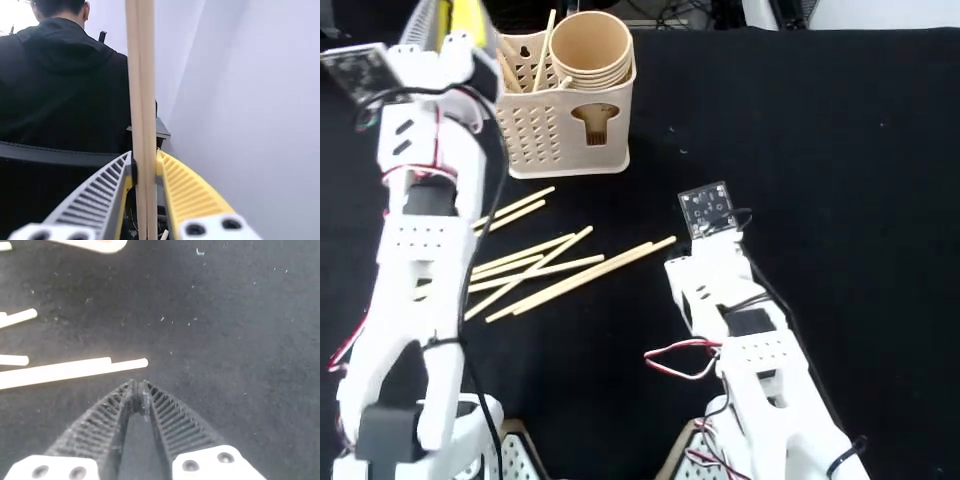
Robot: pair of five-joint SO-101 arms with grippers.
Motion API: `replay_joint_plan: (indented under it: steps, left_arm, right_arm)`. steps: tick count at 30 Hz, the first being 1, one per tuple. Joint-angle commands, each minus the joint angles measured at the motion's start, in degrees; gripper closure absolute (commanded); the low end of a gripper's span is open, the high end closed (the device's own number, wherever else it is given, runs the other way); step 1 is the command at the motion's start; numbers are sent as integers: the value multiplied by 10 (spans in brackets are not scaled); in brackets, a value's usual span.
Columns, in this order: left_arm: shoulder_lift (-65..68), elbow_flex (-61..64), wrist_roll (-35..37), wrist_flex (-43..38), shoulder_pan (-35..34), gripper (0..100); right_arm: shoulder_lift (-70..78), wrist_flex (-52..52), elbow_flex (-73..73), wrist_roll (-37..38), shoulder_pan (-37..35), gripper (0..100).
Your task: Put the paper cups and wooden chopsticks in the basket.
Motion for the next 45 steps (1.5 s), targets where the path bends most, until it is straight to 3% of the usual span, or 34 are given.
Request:
replay_joint_plan:
  steps: [1,8,14,18,23,28,40,45]
  left_arm:
    - [13,-23,5,-5,16,970]
    - [65,-18,-4,0,11,970]
    - [105,-13,-129,0,33,970]
    - [120,-2,-167,-1,36,970]
    - [124,0,-165,4,32,966]
    - [120,27,-164,4,23,844]
    - [99,34,-164,4,-7,862]
    - [-3,81,-164,4,-22,952]
  right_arm:
    - [4,-13,-3,-6,5,984]
    - [4,-13,-3,-6,5,984]
    - [4,-13,-3,-6,5,984]
    - [4,-13,-3,-6,5,984]
    - [4,-13,-3,-6,5,984]
    - [4,-13,-3,-6,5,984]
    - [4,-14,-3,-6,5,984]
    - [4,-14,-3,-6,5,980]
